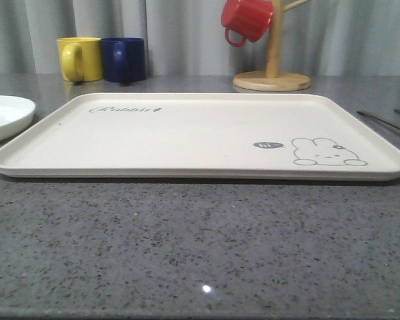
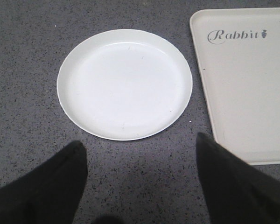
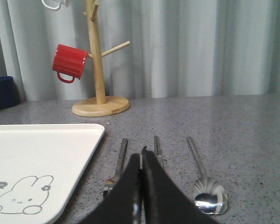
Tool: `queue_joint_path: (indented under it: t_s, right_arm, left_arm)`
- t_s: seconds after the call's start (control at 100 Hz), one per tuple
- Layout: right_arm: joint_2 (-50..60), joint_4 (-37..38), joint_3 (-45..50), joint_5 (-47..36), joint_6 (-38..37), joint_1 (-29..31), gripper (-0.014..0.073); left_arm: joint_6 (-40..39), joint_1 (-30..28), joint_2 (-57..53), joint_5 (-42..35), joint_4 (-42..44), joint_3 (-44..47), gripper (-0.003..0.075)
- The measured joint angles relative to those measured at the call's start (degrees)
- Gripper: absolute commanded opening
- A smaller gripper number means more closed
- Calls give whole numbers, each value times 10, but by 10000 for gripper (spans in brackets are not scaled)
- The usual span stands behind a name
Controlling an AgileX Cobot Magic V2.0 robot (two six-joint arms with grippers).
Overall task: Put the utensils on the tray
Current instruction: 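Lower the left gripper to the rim of the white plate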
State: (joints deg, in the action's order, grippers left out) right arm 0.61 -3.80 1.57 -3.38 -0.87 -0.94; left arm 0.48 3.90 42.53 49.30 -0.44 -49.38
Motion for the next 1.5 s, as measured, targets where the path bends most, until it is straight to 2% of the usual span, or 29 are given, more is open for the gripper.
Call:
queue_joint_path:
  t_s: [0.28,0.66,0.87,1.14,1.5]
  right_arm:
    - [0,0,0,0,0,0,-68]
    - [0,0,0,0,0,0,-68]
    - [0,0,0,0,0,0,-68]
    - [0,0,0,0,0,0,-68]
    - [0,0,0,0,0,0,-68]
  left_arm:
    - [-22,-5,55,-22,13,-9,517]
    - [-38,-97,268,-43,22,-88,517]
    - [-36,-129,373,-49,22,-142,517]
    - [-30,-134,462,-66,22,-178,517]
    - [-30,-134,514,-72,22,-181,517]
